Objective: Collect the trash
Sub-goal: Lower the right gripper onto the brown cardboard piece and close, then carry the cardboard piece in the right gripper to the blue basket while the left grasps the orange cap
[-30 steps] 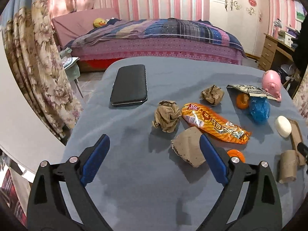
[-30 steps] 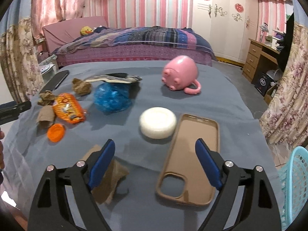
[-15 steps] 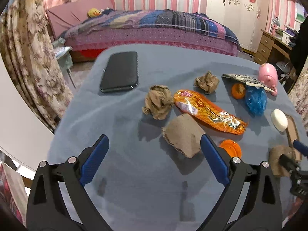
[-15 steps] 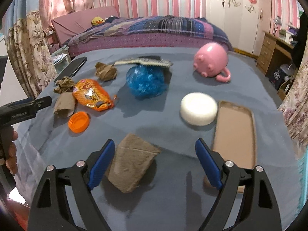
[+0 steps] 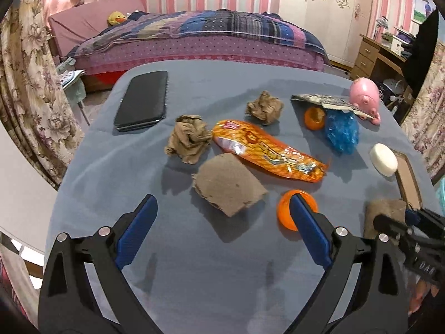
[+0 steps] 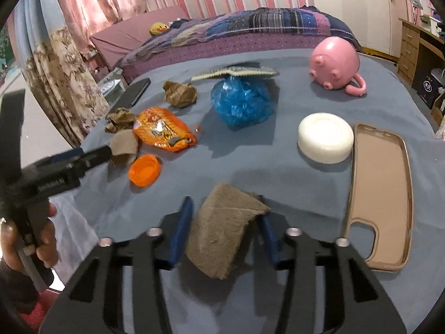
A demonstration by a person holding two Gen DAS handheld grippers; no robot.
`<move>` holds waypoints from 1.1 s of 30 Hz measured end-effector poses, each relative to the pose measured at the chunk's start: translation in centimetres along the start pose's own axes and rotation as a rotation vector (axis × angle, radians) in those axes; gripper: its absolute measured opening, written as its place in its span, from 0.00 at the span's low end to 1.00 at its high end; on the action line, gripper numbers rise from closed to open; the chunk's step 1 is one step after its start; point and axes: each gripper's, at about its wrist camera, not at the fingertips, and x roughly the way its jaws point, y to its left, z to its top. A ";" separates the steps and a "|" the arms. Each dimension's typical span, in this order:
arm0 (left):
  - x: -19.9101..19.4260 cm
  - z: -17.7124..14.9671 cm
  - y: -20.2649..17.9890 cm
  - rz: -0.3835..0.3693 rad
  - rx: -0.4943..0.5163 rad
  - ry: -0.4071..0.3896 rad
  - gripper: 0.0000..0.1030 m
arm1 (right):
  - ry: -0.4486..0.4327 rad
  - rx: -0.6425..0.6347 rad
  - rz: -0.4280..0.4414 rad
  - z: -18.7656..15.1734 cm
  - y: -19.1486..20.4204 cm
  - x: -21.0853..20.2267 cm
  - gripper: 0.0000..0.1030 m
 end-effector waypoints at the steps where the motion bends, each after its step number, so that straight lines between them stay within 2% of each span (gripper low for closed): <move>1: 0.0 0.0 -0.3 -0.011 0.003 0.003 0.90 | -0.018 0.013 0.001 0.2 -0.4 -0.3 0.37; 6: 0.1 -0.3 -1.9 -0.105 -0.006 0.029 0.90 | -0.082 -0.011 -0.094 1.0 -1.4 -1.6 0.31; 12: 0.4 -0.8 -4.5 -0.154 0.042 0.040 0.87 | -0.146 -0.007 -0.148 1.7 -2.8 -3.0 0.30; 15: 0.9 -1.1 -5.5 -0.150 0.075 0.044 0.83 | -0.176 -0.013 -0.173 1.9 -3.4 -3.9 0.30; 17: 1.4 -1.1 -5.8 -0.149 0.079 0.051 0.74 | -0.185 -0.002 -0.177 2.0 -4.0 -4.2 0.30; 19: 2.1 -1.1 -6.1 -0.151 0.075 0.061 0.69 | -0.188 0.011 -0.174 2.0 -4.4 -4.3 0.30; 25: 3.7 -1.4 -6.9 -0.070 0.113 0.057 0.67 | -0.201 0.034 -0.168 2.0 -5.3 -4.6 0.30; 27: 3.7 -1.3 -6.9 -0.079 0.110 0.047 0.61 | -0.203 0.037 -0.167 1.9 -5.4 -4.6 0.30; 31: 3.5 -1.3 -7.2 -0.076 0.120 0.033 0.38 | -0.204 0.026 -0.181 1.8 -5.5 -4.7 0.30; 33: 3.4 -1.3 -7.4 -0.079 0.126 0.025 0.38 | -0.205 0.019 -0.186 1.8 -5.5 -4.9 0.30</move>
